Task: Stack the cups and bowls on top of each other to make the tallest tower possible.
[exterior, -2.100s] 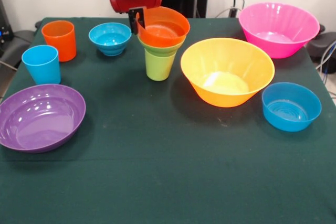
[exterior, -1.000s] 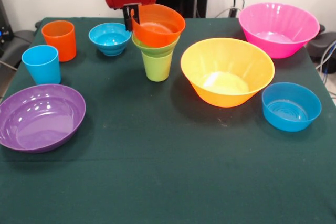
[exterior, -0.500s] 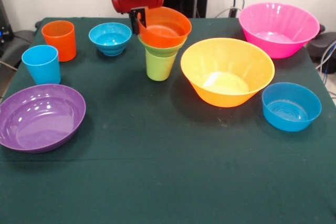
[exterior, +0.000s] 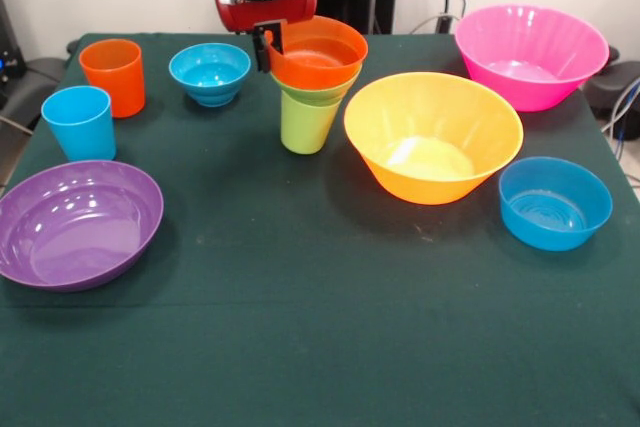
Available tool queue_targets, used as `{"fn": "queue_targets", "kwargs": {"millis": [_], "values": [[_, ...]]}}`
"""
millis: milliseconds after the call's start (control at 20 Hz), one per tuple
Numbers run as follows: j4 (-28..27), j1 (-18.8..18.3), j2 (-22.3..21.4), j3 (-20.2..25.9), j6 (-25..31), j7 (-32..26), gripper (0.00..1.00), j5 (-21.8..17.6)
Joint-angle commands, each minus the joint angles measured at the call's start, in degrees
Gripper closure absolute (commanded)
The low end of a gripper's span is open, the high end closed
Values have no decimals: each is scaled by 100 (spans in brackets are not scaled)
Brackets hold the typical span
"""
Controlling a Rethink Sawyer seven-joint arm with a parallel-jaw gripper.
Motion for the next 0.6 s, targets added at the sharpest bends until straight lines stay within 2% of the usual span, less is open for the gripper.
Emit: {"fn": "queue_targets", "kwargs": {"millis": [50, 600], "values": [[-194, 166, 140, -133, -402, -171, 100, -317], [-140, 143, 5, -129, -313, -213, 100, -294]]}}
